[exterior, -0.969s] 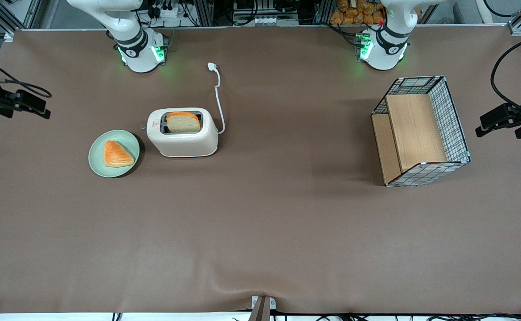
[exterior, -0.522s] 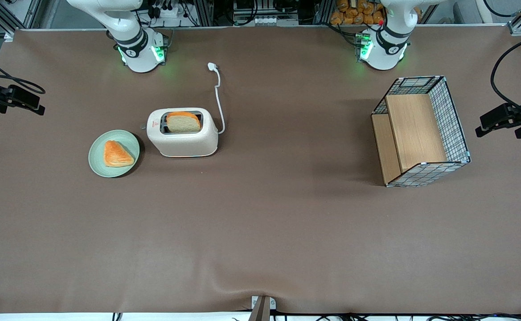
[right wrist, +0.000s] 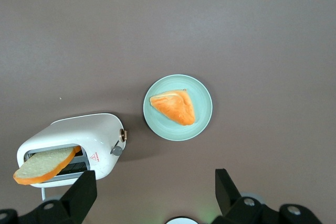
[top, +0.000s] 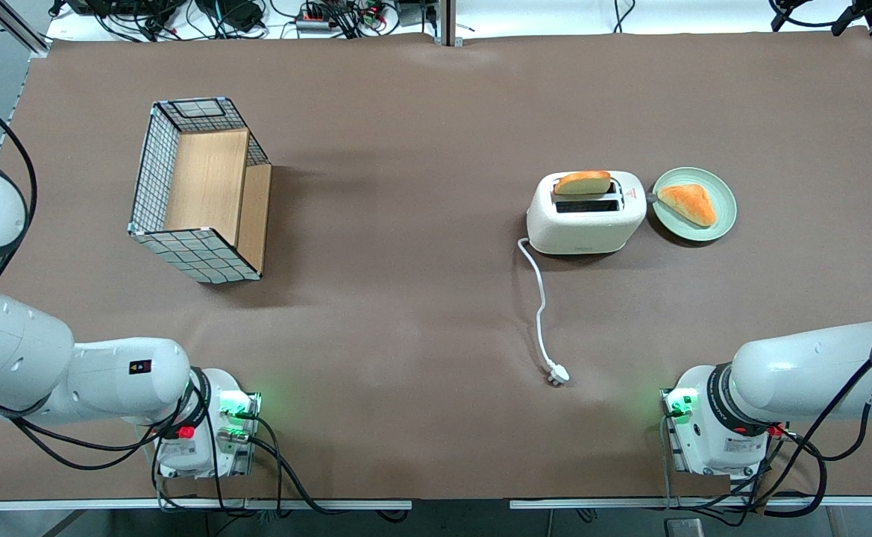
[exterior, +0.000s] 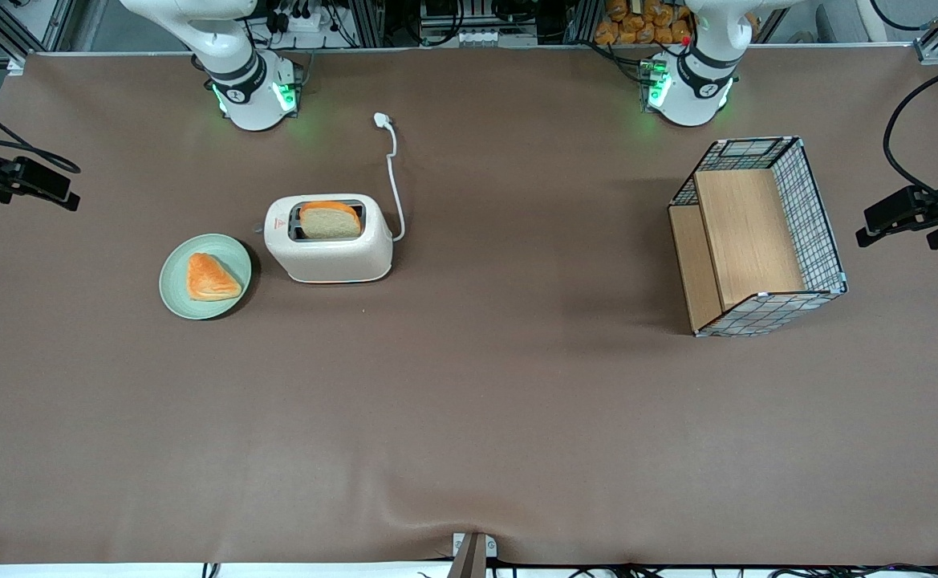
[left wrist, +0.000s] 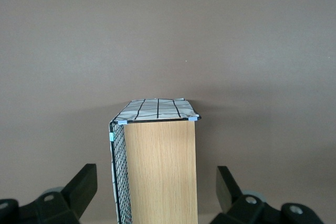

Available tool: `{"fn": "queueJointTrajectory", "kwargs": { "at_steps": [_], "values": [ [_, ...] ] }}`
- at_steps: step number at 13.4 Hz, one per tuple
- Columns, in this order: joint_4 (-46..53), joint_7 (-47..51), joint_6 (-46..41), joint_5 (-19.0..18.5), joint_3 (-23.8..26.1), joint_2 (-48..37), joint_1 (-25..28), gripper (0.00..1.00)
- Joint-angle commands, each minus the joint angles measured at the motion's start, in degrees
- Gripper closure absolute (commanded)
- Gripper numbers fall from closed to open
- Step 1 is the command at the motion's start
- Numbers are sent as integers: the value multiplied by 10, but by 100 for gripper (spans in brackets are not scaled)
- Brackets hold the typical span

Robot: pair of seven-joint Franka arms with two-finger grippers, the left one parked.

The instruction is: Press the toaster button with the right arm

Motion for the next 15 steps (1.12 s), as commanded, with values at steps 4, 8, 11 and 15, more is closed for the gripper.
{"fn": "queueJointTrajectory", "kwargs": {
  "at_steps": [4,8,11,15],
  "values": [
    [9,9,-9,6,1,1,-4,0],
    [14,9,-10,6,1,2,-3,0],
    [14,9,-10,6,1,2,-3,0],
    [15,6,-9,3,1,3,-4,0]
  ]
}}
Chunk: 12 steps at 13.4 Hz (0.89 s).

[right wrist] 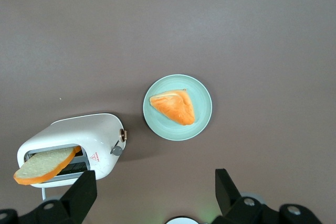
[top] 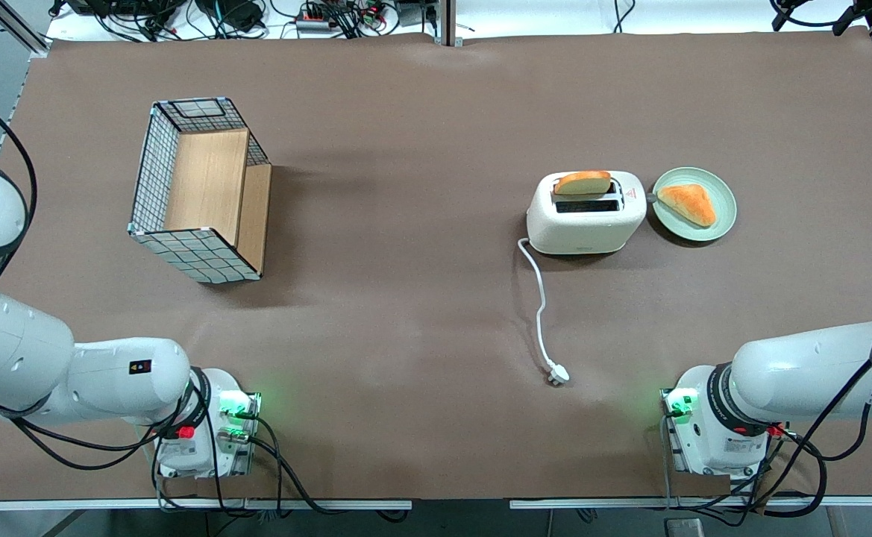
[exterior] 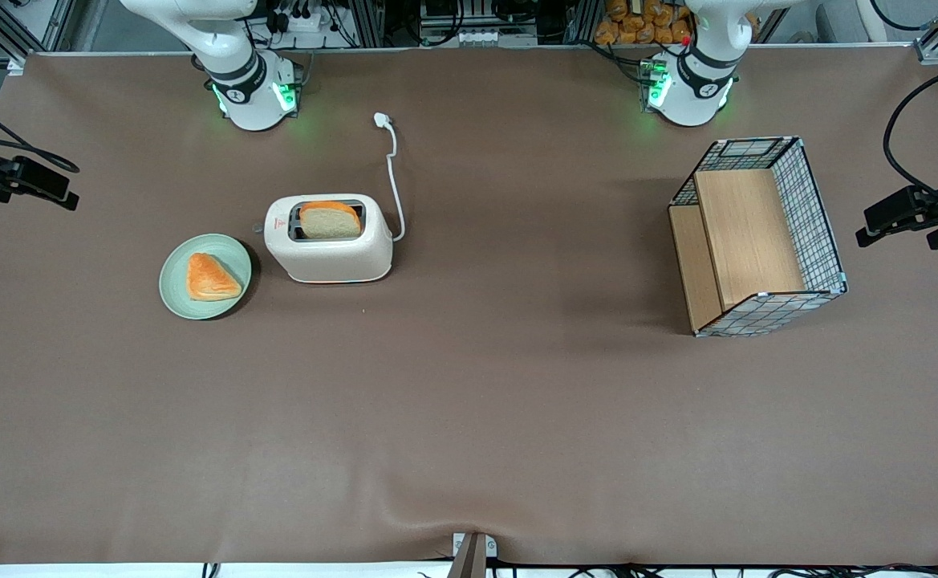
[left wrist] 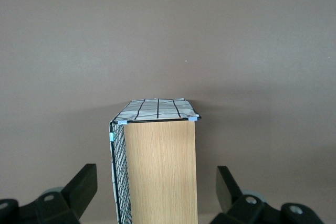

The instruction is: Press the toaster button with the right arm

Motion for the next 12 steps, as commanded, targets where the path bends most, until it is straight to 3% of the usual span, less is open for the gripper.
{"fn": "queueJointTrajectory", "kwargs": {
  "at_steps": [1,12],
  "values": [
    [13,7,-9,1,1,3,-2,0],
    [13,4,-10,1,2,3,-2,0]
  ]
}}
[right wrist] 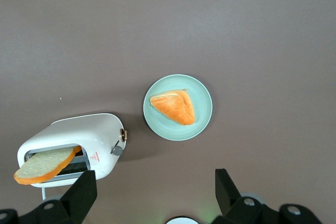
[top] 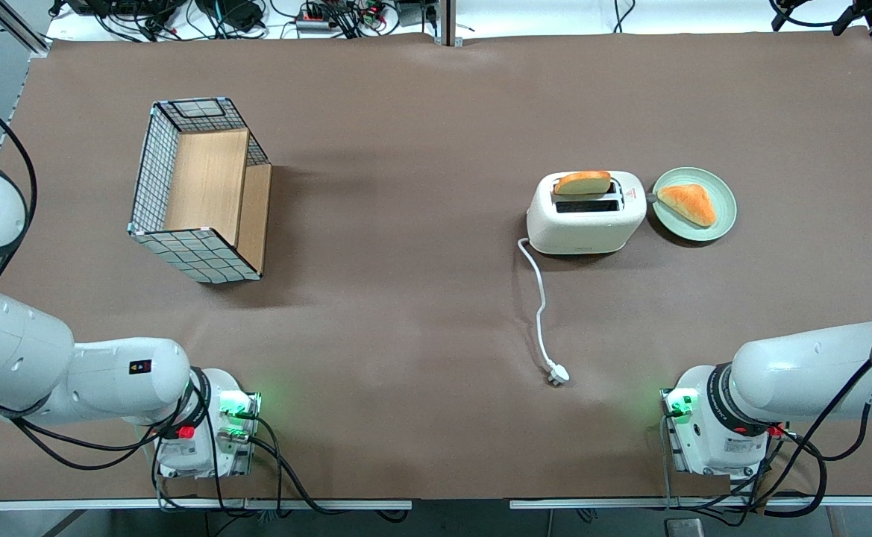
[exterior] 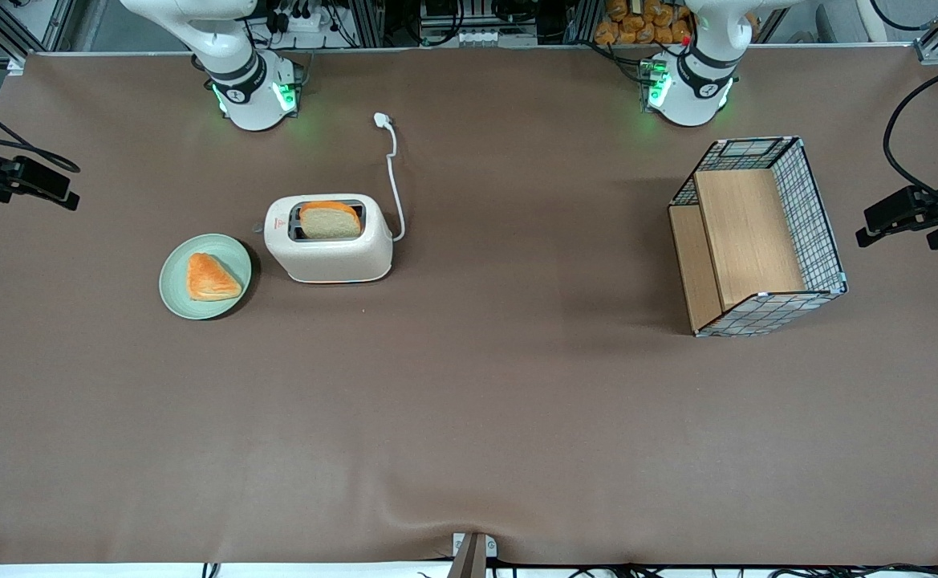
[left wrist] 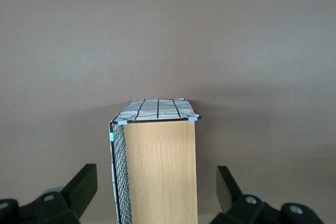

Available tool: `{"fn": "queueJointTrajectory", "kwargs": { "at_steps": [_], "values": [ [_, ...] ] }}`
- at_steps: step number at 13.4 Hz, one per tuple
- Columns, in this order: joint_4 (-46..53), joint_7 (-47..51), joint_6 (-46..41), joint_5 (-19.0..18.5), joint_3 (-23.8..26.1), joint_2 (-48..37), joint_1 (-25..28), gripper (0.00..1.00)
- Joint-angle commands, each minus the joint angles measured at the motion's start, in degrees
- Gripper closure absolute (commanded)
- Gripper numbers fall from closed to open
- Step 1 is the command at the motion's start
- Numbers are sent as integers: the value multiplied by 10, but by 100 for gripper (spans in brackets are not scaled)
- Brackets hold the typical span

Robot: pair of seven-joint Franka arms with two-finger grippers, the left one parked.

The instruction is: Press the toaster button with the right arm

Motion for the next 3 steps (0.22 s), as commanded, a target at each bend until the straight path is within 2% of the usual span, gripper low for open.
{"fn": "queueJointTrajectory", "kwargs": {
  "at_steps": [1,3],
  "values": [
    [12,7,-11,2,1,4,-1,0],
    [12,8,-11,2,1,4,0,0]
  ]
}}
